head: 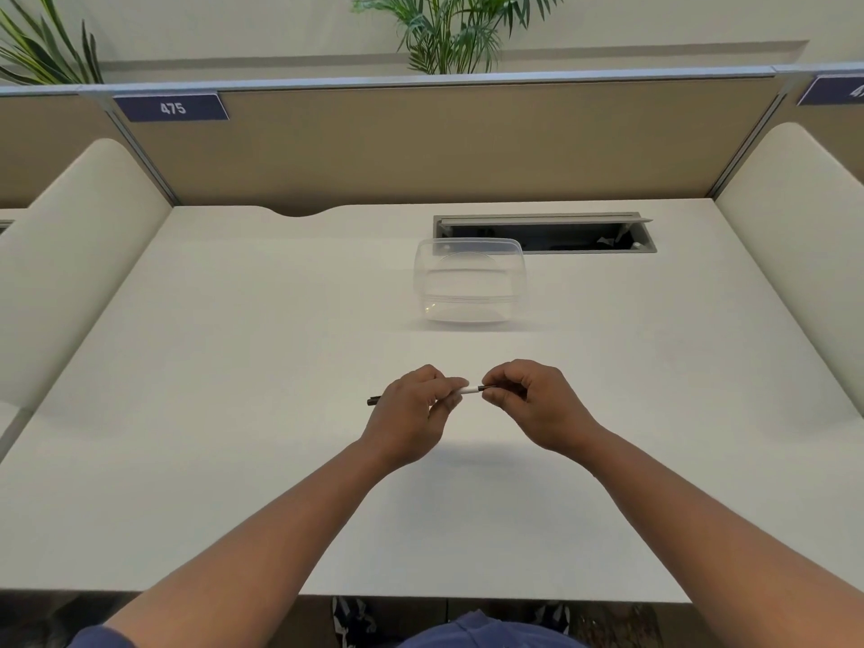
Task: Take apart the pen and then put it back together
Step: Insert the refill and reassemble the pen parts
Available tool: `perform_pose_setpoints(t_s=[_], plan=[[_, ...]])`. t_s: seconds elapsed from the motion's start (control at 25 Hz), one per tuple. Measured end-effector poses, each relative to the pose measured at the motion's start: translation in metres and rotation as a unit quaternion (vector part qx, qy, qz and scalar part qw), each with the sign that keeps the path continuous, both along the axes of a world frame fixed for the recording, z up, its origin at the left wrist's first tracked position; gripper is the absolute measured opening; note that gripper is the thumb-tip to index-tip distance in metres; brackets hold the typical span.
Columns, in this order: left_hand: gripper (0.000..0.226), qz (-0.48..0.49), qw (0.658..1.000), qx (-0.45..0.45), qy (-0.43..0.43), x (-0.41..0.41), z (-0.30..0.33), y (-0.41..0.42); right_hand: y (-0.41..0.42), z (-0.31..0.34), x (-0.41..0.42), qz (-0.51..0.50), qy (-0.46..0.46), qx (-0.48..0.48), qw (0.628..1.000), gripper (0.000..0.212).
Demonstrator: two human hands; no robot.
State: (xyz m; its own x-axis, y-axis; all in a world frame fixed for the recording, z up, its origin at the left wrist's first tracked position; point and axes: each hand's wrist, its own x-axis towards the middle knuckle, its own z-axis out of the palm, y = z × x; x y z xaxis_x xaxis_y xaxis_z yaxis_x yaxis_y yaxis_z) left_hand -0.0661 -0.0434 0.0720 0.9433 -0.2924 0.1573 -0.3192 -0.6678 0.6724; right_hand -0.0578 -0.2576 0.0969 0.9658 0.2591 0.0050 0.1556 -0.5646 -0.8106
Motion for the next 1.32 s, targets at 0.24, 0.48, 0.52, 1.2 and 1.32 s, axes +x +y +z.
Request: perform_pose_setpoints(t_s=[0.24,0.48,0.52,1.2,1.32], plan=[[0.024,-0.001,0.998,0.038,0.043,-0.003,0.012,-0.004,0.001,-0.004,-0.003,0.025,-0.098,-0.029,0.994,0.012],[0.021,-0.007,0.998,0.062,0.034,-0.001,0.014,-0.006,0.009,-0.007,-0.011,0.032,-0.133,-0.105,0.985,0.014],[0.022,-0.009,0.998,0.066,0.02,-0.002,0.013,-0.007,0.01,-0.006,-0.013,0.028,-0.117,-0.108,0.987,0.016],[0.032,-0.063,0.975,0.072,0.2,0.006,0.026,-0.004,-0.004,-0.016,-0.016,0.088,-0.158,-0.139,0.974,0.021],[0.034,-0.088,0.965,0.021,0.245,0.01,0.034,-0.004,-0.008,-0.015,-0.014,0.094,-0.221,-0.189,0.952,0.025]])
